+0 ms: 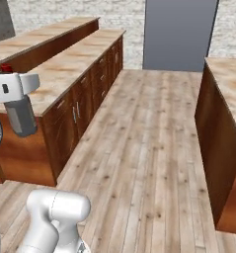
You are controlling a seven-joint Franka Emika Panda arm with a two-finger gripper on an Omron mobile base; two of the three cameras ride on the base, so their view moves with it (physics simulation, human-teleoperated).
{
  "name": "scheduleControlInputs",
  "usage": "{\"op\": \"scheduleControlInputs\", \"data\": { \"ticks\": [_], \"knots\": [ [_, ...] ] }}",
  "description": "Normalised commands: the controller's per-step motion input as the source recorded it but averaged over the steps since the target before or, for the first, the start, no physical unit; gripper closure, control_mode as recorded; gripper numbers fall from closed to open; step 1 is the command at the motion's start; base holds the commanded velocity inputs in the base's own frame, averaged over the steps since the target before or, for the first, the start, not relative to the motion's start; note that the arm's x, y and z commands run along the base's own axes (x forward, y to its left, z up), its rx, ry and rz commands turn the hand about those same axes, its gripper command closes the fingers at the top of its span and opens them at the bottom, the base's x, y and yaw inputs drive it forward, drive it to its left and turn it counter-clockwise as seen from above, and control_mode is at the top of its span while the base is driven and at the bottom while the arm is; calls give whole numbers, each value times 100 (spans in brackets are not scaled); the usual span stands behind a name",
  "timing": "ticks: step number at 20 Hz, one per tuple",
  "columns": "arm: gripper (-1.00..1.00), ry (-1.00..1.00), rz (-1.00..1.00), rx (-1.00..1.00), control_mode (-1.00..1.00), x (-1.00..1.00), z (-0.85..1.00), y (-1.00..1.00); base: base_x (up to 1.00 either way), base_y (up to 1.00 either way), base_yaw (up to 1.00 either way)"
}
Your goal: There is a bowl on the dining counter. Grab a lemon wedge from the fridge and place it in the bowl. Then get the liquor bottle and glass cup from the cabinet and place them next to the bowl.
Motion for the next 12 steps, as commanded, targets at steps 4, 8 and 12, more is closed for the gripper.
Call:
{"op": "scheduleControlInputs", "data": {
  "ticks": [4, 8, 12],
  "knots": [
    [100, 0, 0, 0, 100, 0, 0, 0, 11, 100, -1],
    [100, 0, 0, 0, 100, 0, 0, 0, 11, 100, -1],
    [100, 0, 0, 0, 100, 0, 0, 0, 12, 100, -1]
  ]
}}
